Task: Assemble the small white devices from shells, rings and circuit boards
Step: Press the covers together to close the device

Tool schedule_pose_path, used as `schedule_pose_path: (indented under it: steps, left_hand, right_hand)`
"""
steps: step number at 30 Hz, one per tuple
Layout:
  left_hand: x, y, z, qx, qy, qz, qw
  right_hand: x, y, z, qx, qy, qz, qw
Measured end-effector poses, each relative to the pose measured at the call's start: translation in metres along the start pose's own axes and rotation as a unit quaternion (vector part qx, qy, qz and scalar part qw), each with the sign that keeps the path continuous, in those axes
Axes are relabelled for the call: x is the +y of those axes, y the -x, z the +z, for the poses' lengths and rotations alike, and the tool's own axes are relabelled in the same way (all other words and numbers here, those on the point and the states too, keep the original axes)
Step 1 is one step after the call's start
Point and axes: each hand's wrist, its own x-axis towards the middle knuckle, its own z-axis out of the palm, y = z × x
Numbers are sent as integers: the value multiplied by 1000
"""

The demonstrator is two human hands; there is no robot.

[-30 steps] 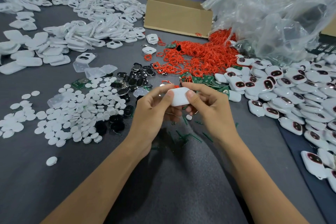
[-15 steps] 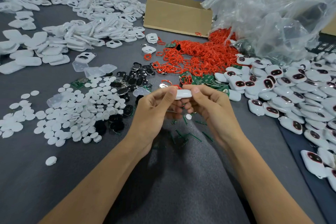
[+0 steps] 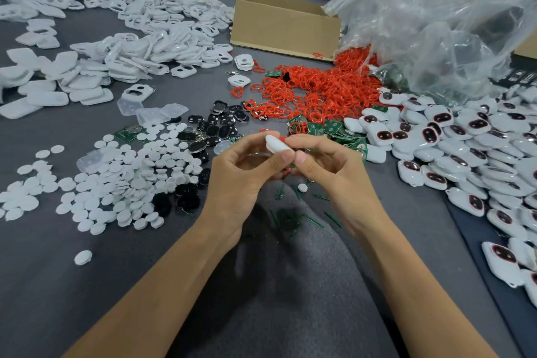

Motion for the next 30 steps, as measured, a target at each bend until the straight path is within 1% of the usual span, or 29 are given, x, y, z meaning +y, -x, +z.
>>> schedule_pose_path:
  steps: [2,4,9,11,12,13,15,17,21,23,26,28,30]
  left_hand:
    - [0,0,0,25,-4,4,1000]
    - [-1,0,-1,45,-16,8,999]
    - [-6,-1,-6,37,-86,28,995]
    - [-7,-1,-6,34,-104,34,993]
    - [-7,0,-5,34,-115,37,992]
    - [-7,0,-5,36,-124,37,991]
    - [-7,0,-3,42,-134,28,990]
    - [-6,0,-3,54,-132,20,990]
    - [-2,-4,-8,134,-104,53,984]
    - [0,-6,-11,163,-86,67,981]
    - [1,-7,-13,170,-55,82,980]
    - [1,-8,-13,174,-43,87,980]
    - [2,-9,-13,182,-31,83,979]
  right_hand:
    - [0,0,0,-17,30,-5,999]
    - [2,1,3,-36,36,1,999]
    - [4,1,6,-29,12,21,999]
    - [4,1,7,-35,16,17,999]
    - [4,2,8,-37,43,5,998]
    - [6,2,10,-32,95,-16,995]
    - [9,3,11,-4,229,-64,971]
    - [12,1,9,28,299,-93,949]
    - [12,1,10,87,321,-124,935]
    - [12,3,16,67,362,-147,918]
    - [17,7,25,8,403,-163,900]
    - [19,7,28,14,448,-149,882]
    - [20,5,30,16,460,-130,878]
